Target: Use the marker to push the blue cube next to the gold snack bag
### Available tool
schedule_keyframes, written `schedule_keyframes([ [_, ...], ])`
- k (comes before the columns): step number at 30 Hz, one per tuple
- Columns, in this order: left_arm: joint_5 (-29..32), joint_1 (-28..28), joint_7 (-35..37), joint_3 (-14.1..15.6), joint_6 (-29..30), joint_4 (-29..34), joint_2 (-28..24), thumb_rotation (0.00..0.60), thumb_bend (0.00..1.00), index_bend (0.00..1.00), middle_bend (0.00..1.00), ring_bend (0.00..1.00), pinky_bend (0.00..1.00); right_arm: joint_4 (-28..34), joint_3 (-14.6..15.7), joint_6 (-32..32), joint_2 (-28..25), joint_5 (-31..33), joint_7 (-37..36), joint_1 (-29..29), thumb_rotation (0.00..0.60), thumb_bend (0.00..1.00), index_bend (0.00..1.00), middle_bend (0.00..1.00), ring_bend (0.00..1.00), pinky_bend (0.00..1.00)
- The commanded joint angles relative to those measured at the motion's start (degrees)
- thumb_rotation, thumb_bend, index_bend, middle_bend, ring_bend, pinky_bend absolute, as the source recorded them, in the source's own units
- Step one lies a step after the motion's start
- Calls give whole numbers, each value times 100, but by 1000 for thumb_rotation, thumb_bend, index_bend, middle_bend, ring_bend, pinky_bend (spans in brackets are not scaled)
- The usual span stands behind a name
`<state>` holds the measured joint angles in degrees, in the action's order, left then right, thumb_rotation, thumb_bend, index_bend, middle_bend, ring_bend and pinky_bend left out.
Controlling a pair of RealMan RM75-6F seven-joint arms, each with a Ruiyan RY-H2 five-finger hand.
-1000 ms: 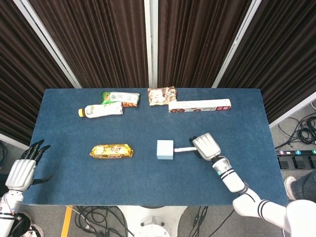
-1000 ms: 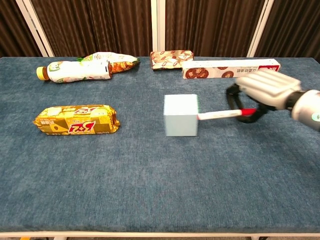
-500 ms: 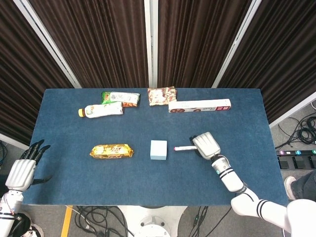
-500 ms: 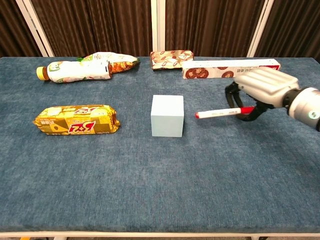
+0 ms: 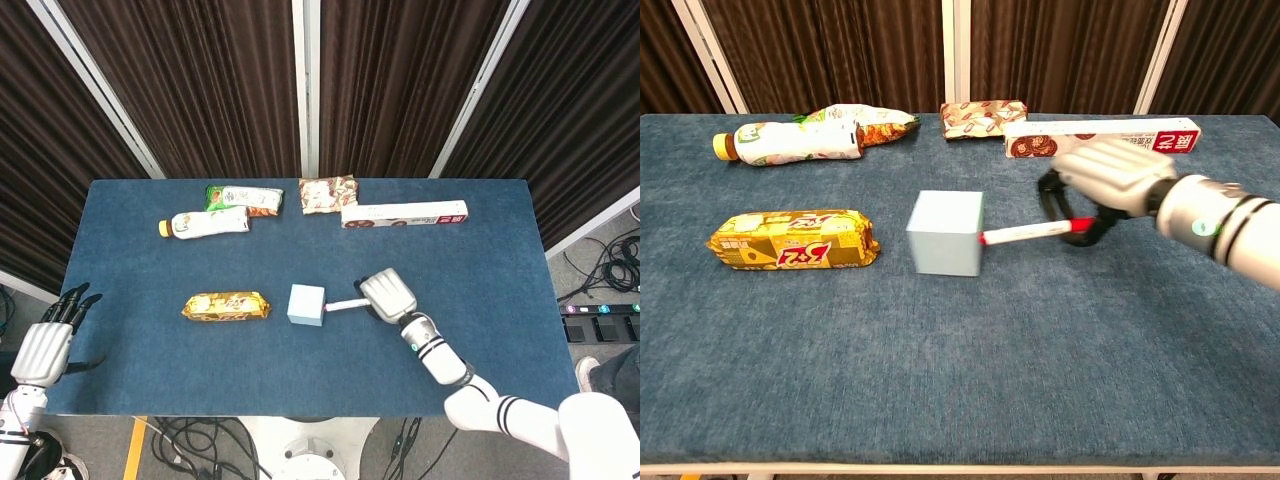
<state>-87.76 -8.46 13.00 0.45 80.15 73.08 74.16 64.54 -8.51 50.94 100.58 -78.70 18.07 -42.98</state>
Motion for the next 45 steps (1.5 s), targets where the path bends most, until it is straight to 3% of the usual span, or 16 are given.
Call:
schedule_keyframes([
  [1,0,0,0,0,0,0,0,600,16,171,103,32,176,-30,-121,-86,186,121,175,-148,600,299,631,642,897,974],
  [9,0,0,0,0,0,0,0,600,16,171,103,32,176,0,-215,-109,333,410,513,-245,600,300,632,643,896,974],
  [16,0,0,0,0,0,0,0,600,16,171,103,32,176,423,-53,307,-289,398,493,132,600,300,632,644,900,974],
  [26,0,0,0,0,0,0,0,600,16,171,103,32,176,727,361,841,-1177,232,-101,846,600,299,631,644,899,974],
  [36,0,0,0,0,0,0,0,600,15,171,103,32,176,283,519,487,-1111,240,-624,937,600,290,630,643,899,974],
  [45,0,0,0,0,0,0,0,600,16,171,103,32,176,44,465,138,-986,353,-797,851,600,52,592,600,904,974],
])
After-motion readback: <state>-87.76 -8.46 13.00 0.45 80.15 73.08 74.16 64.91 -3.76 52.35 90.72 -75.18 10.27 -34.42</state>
